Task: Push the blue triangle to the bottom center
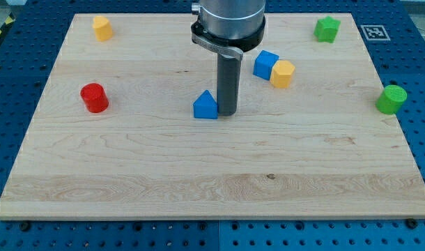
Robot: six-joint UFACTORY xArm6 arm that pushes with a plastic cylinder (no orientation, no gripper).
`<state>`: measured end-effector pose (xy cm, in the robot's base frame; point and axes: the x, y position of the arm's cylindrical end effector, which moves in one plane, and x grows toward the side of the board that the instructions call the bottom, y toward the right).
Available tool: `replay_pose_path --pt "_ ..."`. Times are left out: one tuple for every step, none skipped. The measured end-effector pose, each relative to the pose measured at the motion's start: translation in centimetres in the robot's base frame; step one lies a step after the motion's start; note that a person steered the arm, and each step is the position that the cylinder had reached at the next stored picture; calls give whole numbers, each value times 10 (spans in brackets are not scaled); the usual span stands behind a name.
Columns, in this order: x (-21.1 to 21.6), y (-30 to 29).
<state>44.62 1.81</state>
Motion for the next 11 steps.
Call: replay_pose_path --pt "-35 -2" --pt "-52 -18" --pt "-27 -21" --pt "16 -15" --pt "43 -3" --pt "20 -4" --pt "-21 -16" --pt "-32 -42" --pt "-13 -45" --pt "23 -22" --pt "49 -4"
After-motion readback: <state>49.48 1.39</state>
